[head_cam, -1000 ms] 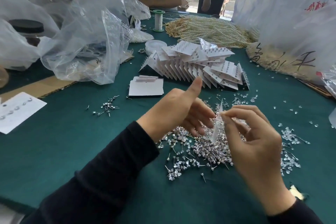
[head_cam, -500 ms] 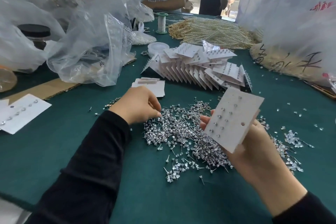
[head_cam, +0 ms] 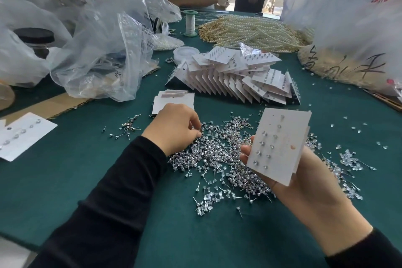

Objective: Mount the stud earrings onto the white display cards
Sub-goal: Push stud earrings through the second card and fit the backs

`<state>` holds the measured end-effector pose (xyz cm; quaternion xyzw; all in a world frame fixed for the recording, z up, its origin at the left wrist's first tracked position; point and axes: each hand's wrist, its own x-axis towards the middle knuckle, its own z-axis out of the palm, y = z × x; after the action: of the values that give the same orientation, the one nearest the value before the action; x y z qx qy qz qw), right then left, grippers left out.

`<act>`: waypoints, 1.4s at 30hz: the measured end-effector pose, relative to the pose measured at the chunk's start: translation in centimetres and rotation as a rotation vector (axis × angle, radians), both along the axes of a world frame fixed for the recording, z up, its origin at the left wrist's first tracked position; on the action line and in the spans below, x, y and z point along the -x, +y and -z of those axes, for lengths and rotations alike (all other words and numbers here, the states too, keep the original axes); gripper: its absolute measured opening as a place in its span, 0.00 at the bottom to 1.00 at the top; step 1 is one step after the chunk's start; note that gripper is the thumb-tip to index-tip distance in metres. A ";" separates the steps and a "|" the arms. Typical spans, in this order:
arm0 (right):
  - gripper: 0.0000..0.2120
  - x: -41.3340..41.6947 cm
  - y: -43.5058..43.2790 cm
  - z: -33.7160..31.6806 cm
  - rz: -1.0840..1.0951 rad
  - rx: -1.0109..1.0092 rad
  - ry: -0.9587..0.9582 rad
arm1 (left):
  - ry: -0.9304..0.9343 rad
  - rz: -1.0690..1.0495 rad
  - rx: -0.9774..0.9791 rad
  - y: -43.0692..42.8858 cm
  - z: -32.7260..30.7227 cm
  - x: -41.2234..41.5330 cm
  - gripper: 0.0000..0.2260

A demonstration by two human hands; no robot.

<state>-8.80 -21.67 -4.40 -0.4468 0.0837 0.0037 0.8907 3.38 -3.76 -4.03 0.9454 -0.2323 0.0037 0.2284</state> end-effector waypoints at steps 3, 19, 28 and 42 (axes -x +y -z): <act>0.20 0.0 0.0 0.0 -0.007 -0.004 0.002 | -0.016 0.029 -0.015 -0.2 0.2 0.0 0.03; 0.21 0.0 0.2 0.0 -0.132 0.023 0.047 | 0.788 0.343 0.997 -2.5 -1.9 3.9 0.05; 0.13 0.1 0.3 0.3 -0.124 0.052 0.027 | 0.658 0.341 0.984 -2.8 -1.6 4.0 0.05; 0.13 0.1 0.2 0.2 -0.152 0.040 0.053 | 0.621 0.292 0.948 -2.9 -1.6 4.2 0.03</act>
<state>-8.85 -21.46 -4.62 -0.4692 0.0732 0.0817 0.8762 -0.83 -6.63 -2.45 0.6551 -0.2553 -0.2014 0.6820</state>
